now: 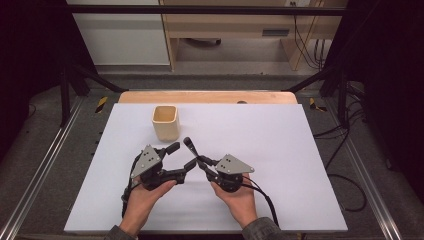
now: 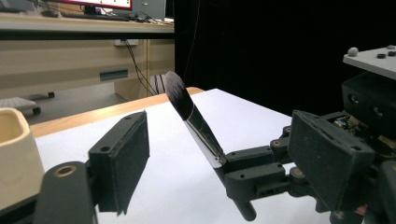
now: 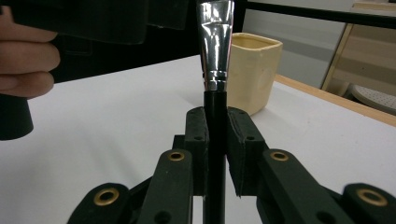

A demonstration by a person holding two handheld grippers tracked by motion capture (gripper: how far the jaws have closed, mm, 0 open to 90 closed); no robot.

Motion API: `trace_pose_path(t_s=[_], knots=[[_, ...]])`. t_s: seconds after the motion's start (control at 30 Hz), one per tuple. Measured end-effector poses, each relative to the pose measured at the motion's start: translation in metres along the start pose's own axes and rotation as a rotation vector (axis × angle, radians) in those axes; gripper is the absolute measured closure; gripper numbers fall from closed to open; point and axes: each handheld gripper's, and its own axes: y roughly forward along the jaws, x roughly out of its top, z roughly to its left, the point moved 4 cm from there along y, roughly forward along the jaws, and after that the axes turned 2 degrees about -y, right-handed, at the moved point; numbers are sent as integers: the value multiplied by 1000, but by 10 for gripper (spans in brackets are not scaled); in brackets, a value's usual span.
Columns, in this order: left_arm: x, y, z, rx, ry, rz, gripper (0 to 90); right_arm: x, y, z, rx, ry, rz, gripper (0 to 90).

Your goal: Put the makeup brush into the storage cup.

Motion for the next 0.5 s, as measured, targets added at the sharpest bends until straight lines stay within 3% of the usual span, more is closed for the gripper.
trace_pose_path(t_s=[0.17,0.5], knots=[[-2,-1,5,-5,-59,-13,274,1,2,6,14,-11,1,793],[-9,1,6,-1,-54,47,355,2,4,13,30,-31,3,793]])
